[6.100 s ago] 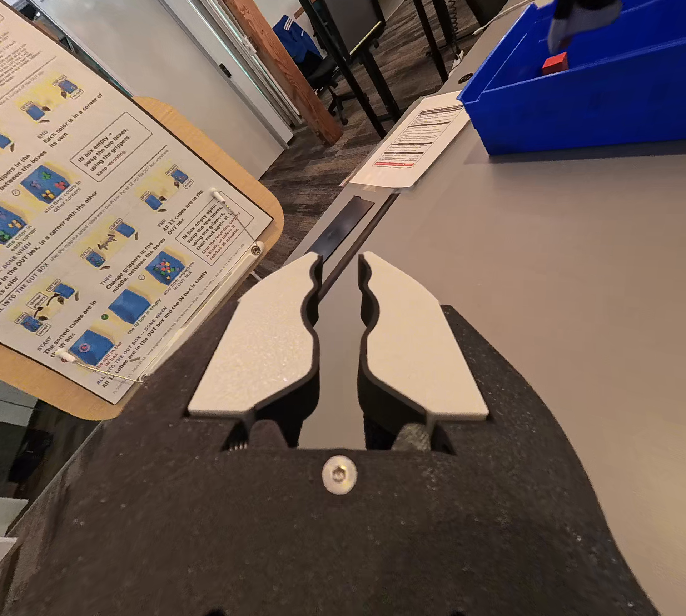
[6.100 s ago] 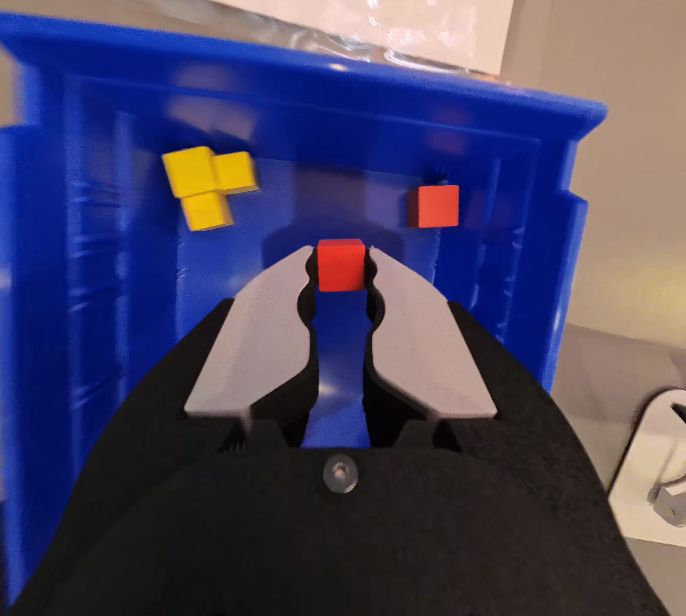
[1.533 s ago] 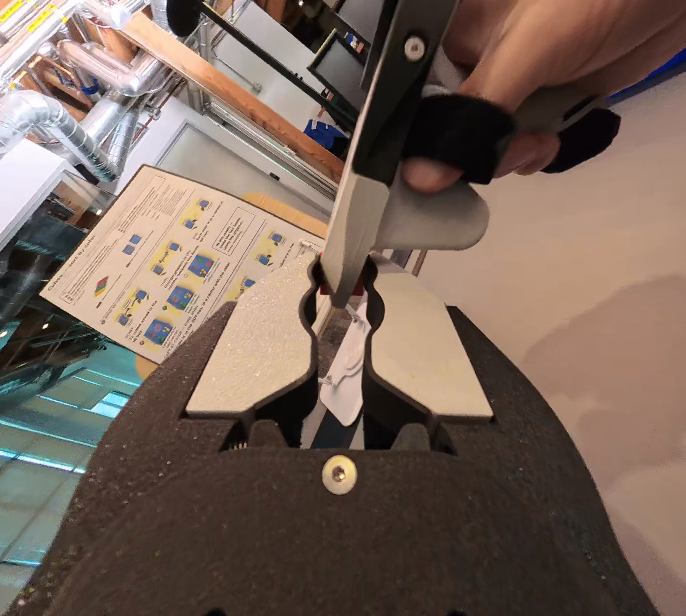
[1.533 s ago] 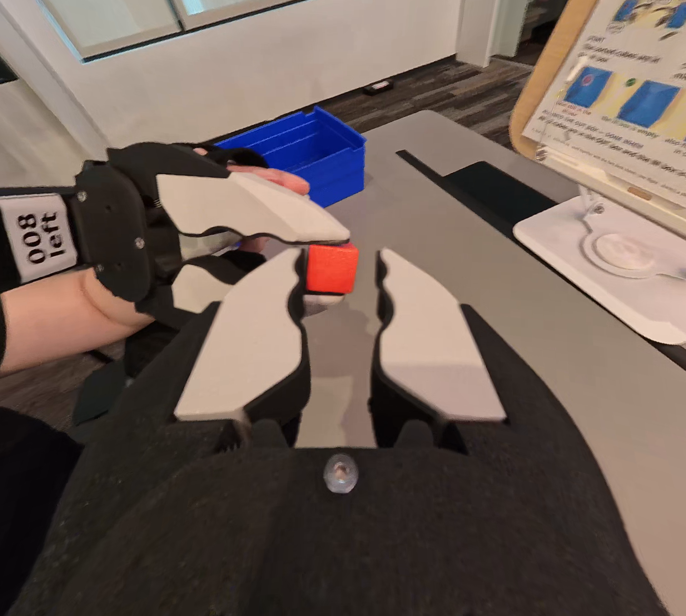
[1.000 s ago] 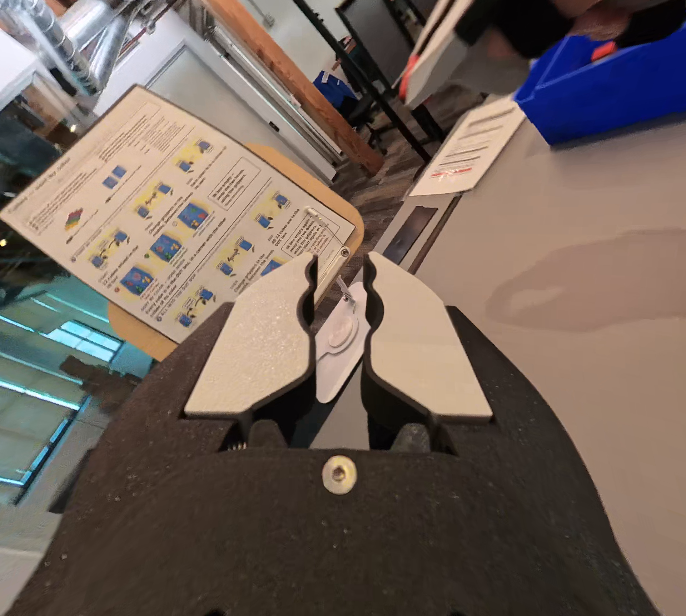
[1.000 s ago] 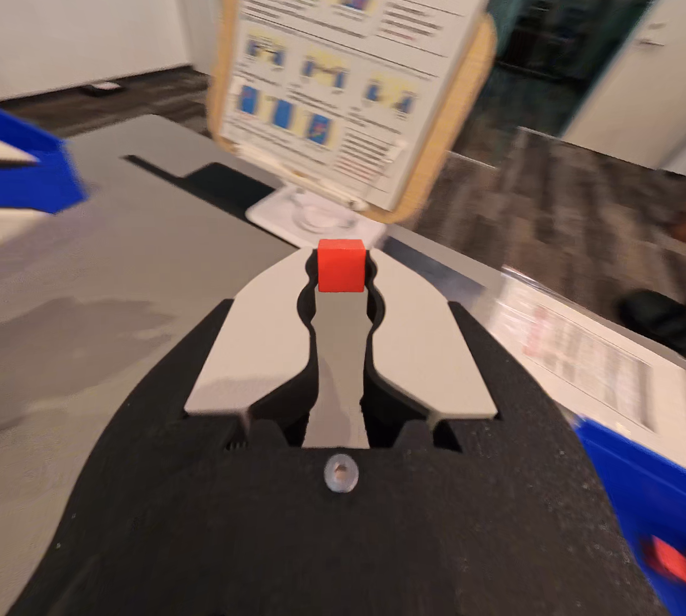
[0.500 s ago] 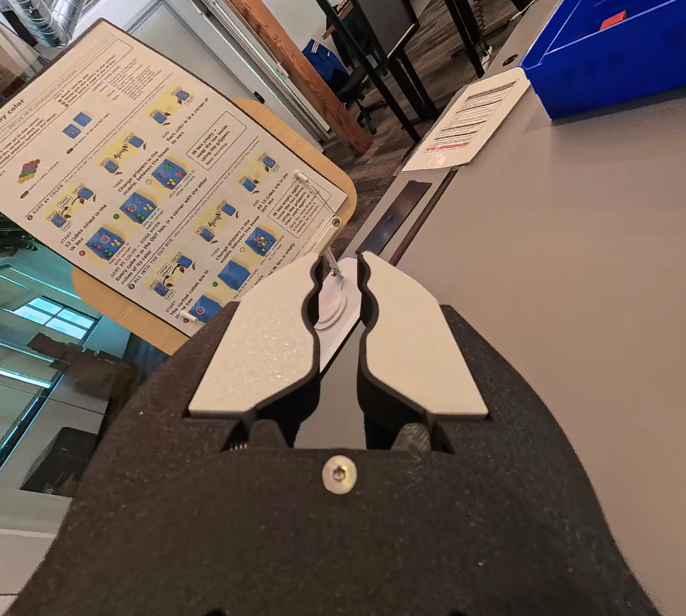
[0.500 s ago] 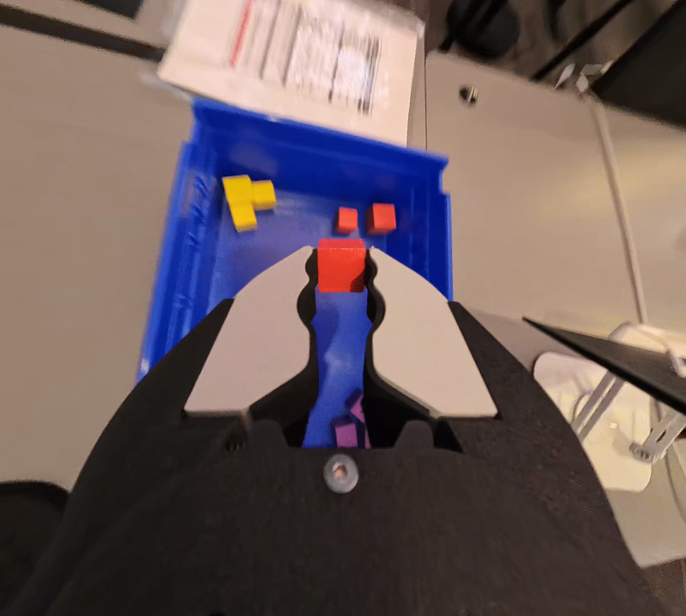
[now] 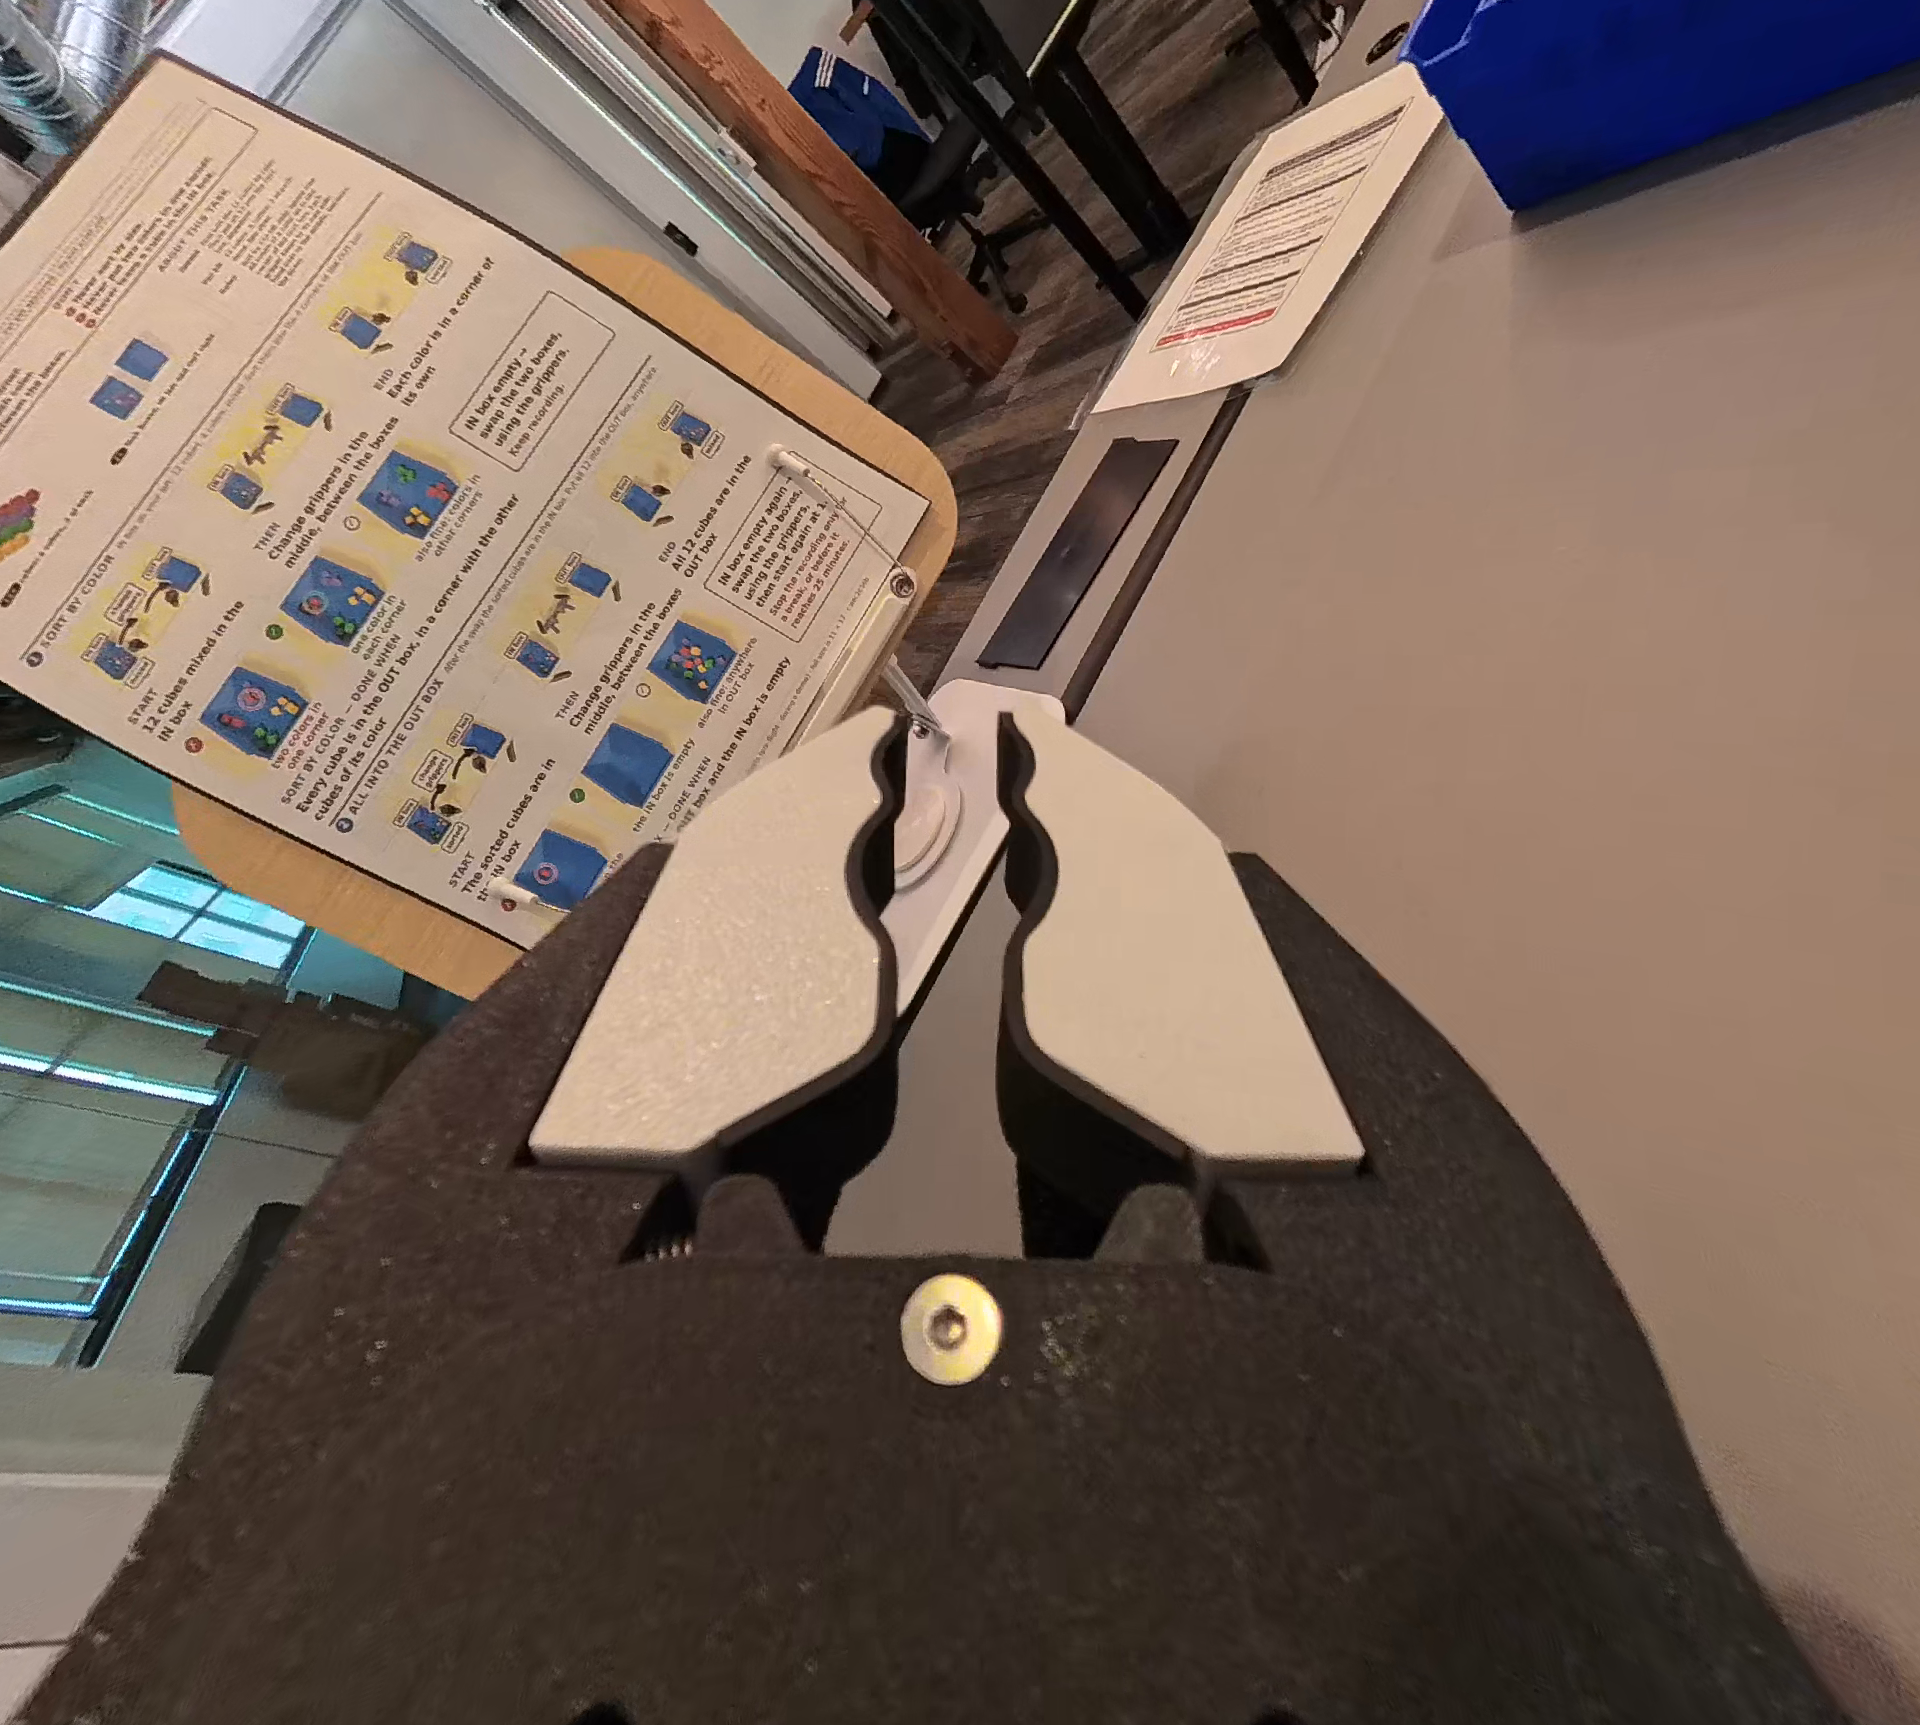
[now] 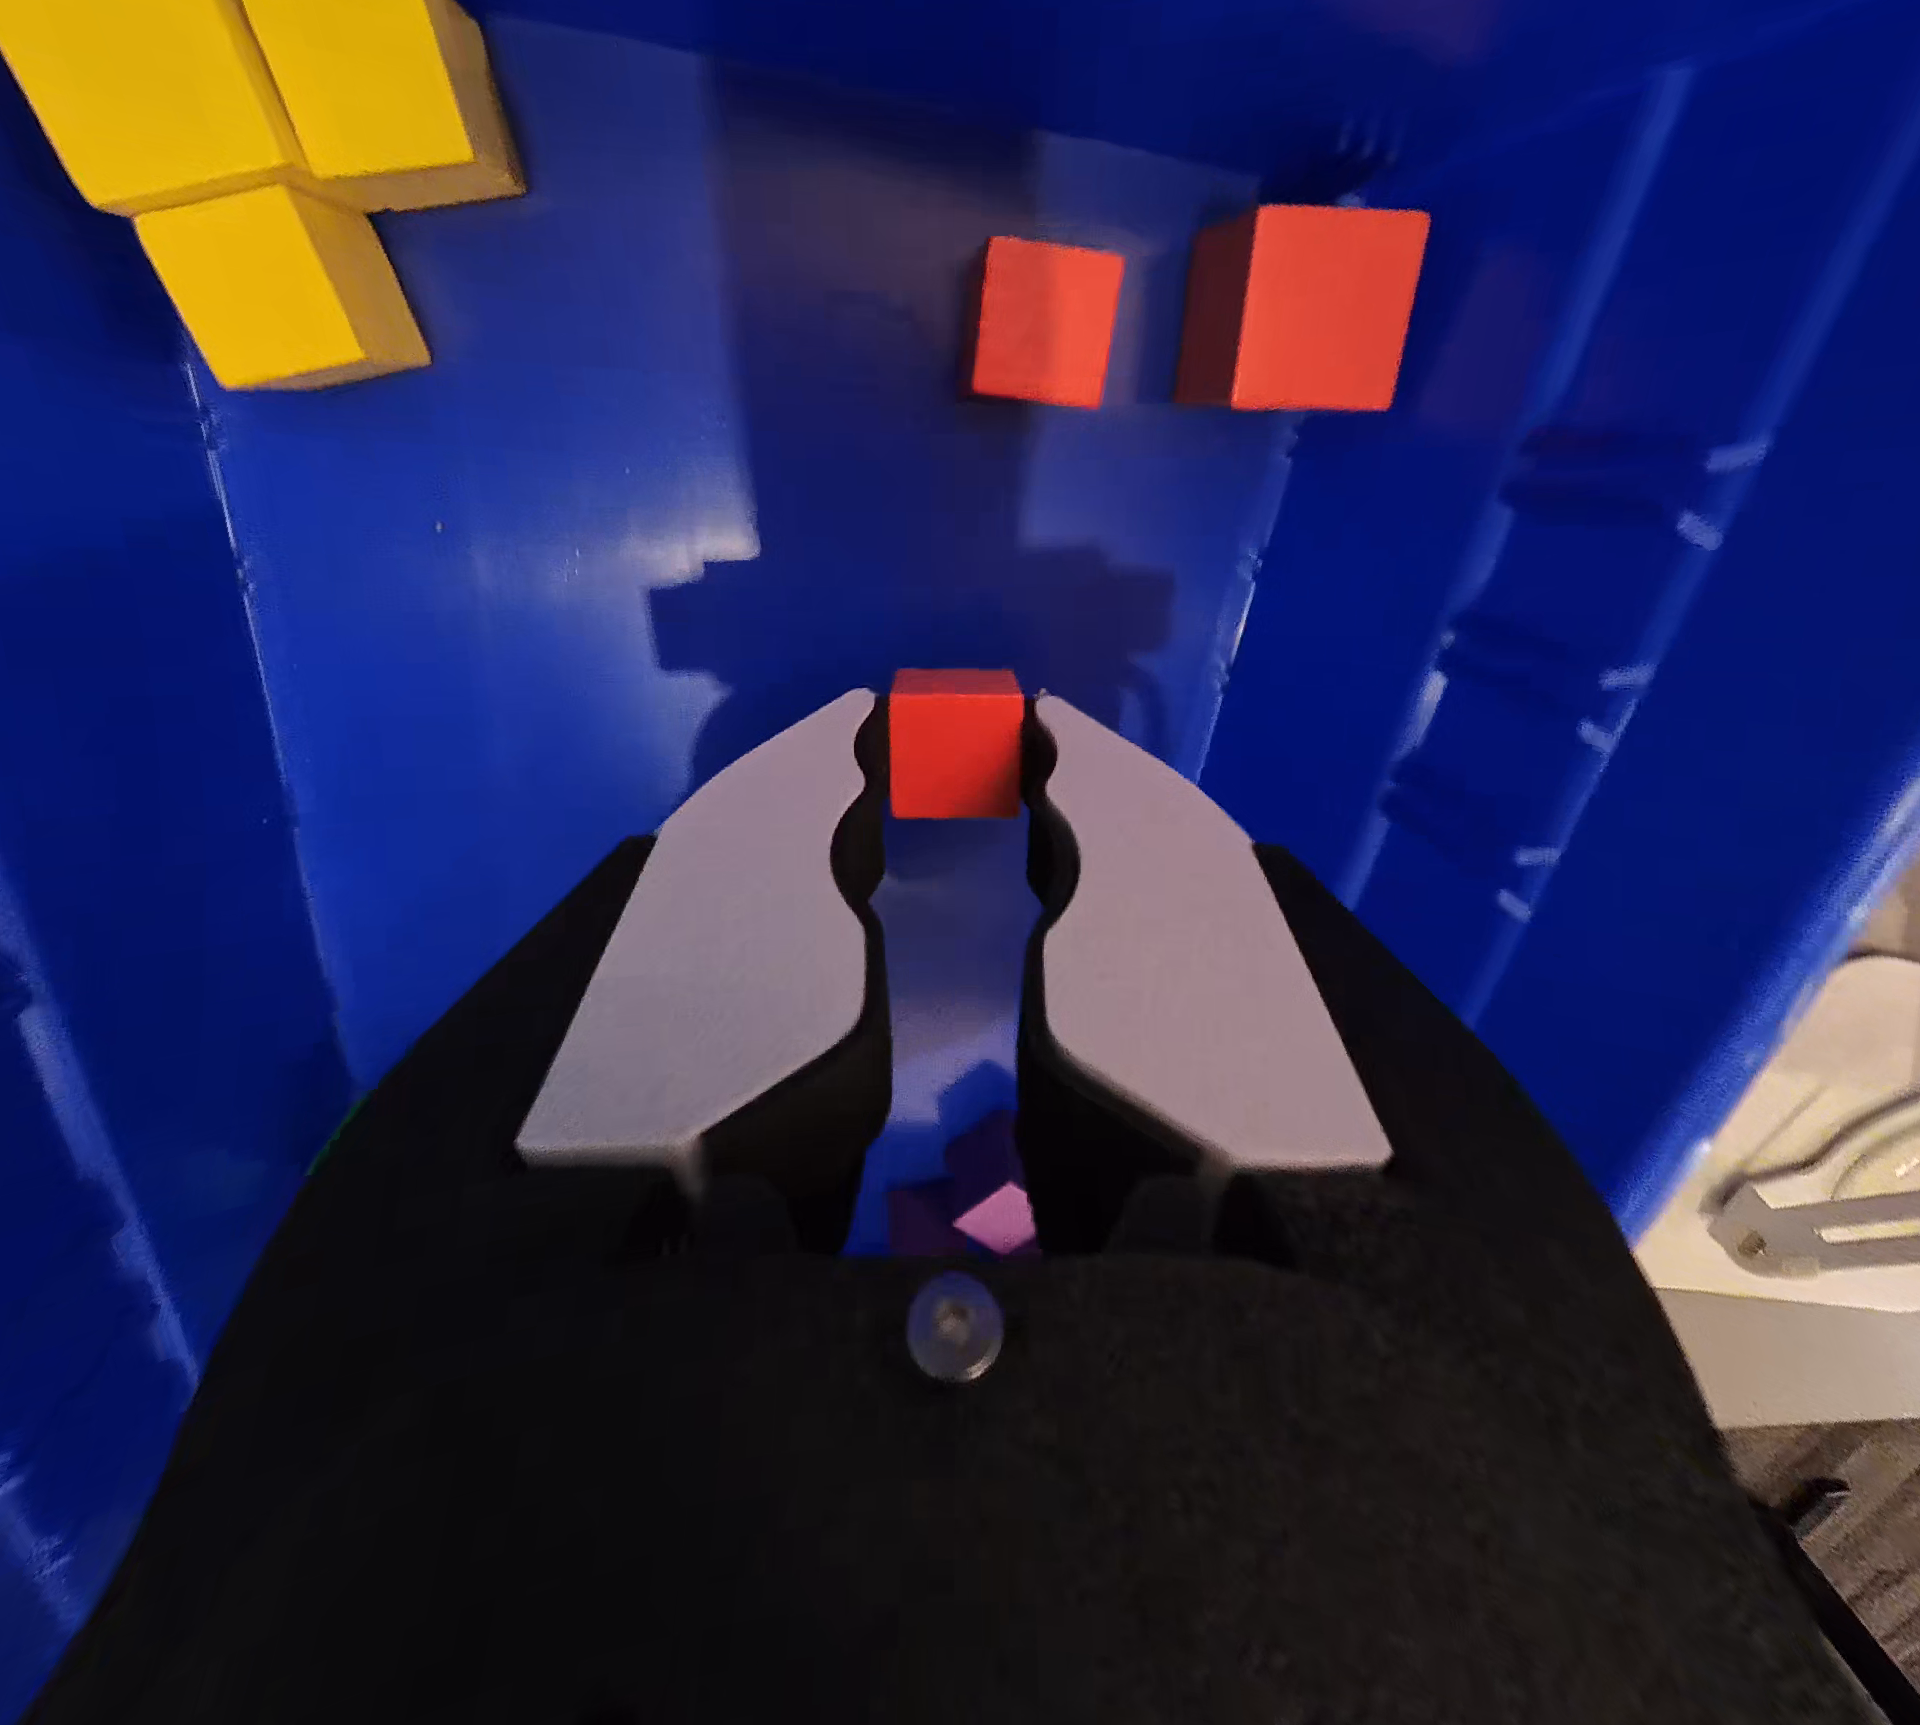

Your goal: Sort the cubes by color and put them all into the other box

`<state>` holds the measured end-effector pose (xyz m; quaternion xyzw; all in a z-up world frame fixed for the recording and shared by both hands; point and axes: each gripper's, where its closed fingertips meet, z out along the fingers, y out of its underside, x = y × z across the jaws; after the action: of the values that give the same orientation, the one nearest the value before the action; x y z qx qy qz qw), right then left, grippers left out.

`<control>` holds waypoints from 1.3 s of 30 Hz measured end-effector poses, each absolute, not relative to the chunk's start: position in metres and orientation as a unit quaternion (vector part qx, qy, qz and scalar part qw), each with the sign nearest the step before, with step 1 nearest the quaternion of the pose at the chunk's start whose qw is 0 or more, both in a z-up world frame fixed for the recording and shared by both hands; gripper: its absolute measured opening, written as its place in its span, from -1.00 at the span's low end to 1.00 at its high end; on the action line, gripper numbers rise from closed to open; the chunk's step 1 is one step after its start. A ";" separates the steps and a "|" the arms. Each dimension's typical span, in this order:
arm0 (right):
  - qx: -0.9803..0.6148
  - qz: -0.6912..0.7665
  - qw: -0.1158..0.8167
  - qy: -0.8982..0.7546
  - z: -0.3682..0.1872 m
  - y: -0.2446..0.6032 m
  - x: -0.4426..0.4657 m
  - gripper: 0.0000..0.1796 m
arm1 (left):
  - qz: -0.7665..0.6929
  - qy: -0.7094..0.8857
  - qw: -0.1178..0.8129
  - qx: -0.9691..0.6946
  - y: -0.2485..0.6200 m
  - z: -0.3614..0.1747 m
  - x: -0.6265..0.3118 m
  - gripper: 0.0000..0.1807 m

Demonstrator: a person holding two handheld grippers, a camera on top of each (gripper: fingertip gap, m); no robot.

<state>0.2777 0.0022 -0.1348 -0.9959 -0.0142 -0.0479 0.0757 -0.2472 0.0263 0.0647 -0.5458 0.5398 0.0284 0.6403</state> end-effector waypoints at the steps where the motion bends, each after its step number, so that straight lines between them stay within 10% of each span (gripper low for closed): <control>1: -0.996 -0.048 0.076 -0.015 -0.136 0.005 0.279 -0.75 | 0.033 0.542 0.638 -0.546 0.027 0.063 -0.247 -0.82; 26: -0.995 -0.035 0.091 -0.017 -0.146 0.025 0.290 -0.62 | 0.055 0.563 0.612 -0.553 0.032 0.043 -0.248 -0.84; 39: -0.957 -0.125 0.260 -0.025 -0.040 0.020 0.261 -0.59 | 0.051 0.572 0.618 -0.537 0.020 0.051 -0.243 -0.85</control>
<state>0.2609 0.0198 -0.0404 -0.9572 -0.0251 -0.1251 0.2600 -0.2426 0.0204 0.0505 -0.5367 0.5719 0.0510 0.6183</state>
